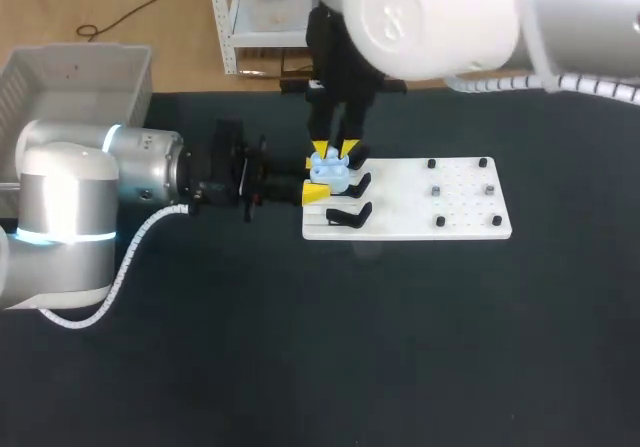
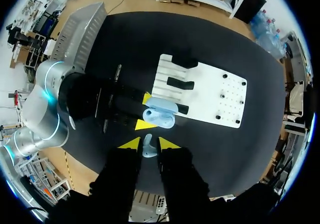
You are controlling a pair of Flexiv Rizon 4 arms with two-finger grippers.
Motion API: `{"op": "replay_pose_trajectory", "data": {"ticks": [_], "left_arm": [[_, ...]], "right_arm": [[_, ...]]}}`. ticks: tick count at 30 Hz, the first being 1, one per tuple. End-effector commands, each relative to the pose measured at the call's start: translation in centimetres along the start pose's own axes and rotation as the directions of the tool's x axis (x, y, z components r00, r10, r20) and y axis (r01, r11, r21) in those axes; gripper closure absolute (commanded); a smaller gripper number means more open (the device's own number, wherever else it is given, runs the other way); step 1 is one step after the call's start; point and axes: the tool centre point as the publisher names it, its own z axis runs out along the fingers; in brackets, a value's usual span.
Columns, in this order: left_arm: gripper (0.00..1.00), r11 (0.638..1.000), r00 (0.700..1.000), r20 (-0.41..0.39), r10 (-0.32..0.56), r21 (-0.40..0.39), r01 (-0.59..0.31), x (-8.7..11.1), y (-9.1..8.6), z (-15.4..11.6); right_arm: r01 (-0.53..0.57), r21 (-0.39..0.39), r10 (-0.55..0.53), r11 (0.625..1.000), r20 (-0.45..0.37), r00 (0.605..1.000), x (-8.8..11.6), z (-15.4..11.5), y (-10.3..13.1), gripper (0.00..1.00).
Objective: Pick up each earbud case from the left stands, insert the matching earbuds, close the lid, and place the case in the box.
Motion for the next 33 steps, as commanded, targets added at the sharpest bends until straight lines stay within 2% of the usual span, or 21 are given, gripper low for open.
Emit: {"op": "replay_pose_trajectory", "data": {"ticks": [1, 10, 18, 33], "left_arm": [[1.0, 1.0, 1.0, 0.001, 0.002, -0.005, -0.002, 0.0, -0.2, 0.0], [1.0, 1.0, 1.0, 0.001, 0.002, -0.005, -0.002, 0.0, -0.2, 0.0], [1.0, 1.0, 1.0, 0.001, 0.002, -0.005, -0.002, 0.0, -0.2, 0.0], [1.0, 1.0, 1.0, 0.001, 0.002, -0.005, -0.002, 0.0, -0.2, 0.0]], "right_arm": [[-0.002, 0.001, 0.002, 1.0, 0.008, 1.0, 0.2, 0.1, 0.0, 1.0], [0.005, 0.004, -0.005, 1.0, 0.007, 1.0, 0.2, 0.0, 0.0, 1.0], [0.054, -0.014, -0.054, 0.998, -0.035, 0.998, -1.0, 0.3, -0.2, 1.0], [0.134, 0.034, -0.132, 0.99, -0.061, 0.989, -1.4, 2.2, 0.0, 1.0]]}}
